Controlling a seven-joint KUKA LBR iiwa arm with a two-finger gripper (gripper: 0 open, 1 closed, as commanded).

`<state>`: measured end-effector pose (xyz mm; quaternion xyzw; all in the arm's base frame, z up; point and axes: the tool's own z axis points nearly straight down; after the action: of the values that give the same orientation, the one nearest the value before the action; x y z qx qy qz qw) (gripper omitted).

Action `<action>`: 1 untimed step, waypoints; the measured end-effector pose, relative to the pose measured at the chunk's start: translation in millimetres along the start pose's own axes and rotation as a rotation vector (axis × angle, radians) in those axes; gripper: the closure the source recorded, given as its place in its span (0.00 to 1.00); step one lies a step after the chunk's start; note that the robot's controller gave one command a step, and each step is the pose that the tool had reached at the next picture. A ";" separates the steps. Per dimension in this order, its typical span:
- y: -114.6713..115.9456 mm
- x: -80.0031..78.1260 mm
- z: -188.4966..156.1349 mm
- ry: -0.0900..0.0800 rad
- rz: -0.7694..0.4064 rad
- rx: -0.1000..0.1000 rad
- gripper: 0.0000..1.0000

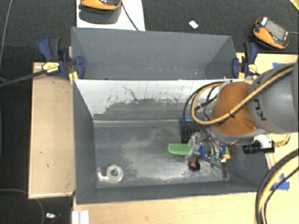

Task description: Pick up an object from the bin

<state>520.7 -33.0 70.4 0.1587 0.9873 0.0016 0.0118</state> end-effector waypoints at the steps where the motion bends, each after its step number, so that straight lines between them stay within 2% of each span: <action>1: -0.3 0.6 -23.5 0.004 0.001 0.001 1.00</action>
Offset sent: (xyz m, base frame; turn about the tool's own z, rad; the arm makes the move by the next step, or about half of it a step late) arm -0.0018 0.0001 0.0156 0.0005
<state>519.4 -33.1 93.9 0.1591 0.9872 0.0015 0.0100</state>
